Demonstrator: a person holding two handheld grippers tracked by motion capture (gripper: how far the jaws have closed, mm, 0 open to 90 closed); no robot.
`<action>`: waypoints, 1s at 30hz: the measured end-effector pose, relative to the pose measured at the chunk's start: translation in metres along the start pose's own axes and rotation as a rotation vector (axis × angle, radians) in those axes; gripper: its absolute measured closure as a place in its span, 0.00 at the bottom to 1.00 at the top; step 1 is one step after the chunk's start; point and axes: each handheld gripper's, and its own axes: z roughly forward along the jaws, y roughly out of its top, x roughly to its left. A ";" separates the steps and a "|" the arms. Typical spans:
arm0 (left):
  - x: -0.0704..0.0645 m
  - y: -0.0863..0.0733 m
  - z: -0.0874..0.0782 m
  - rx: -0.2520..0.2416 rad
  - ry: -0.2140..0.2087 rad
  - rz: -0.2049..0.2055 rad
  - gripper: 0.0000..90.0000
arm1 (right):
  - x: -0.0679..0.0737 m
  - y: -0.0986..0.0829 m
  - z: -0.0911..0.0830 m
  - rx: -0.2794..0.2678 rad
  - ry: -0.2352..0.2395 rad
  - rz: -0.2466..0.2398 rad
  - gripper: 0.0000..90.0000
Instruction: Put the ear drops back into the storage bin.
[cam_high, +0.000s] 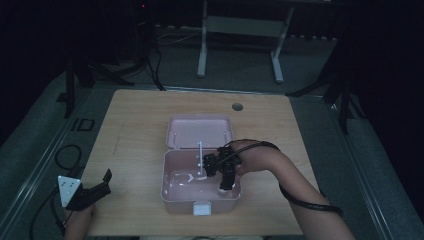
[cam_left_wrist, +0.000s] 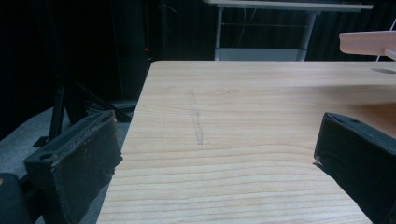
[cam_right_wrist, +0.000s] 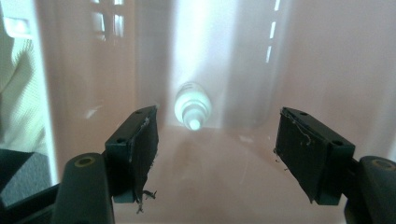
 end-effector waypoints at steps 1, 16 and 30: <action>0.000 0.000 0.000 0.000 0.000 0.000 0.01 | -0.002 -0.005 -0.007 -0.013 -0.007 0.025 0.26; 0.000 0.000 0.000 0.003 0.001 0.003 0.01 | -0.006 -0.050 -0.040 -0.112 -0.020 0.145 0.16; 0.000 0.000 0.000 0.002 0.001 0.003 0.01 | -0.007 -0.095 -0.028 -0.156 -0.034 0.254 0.15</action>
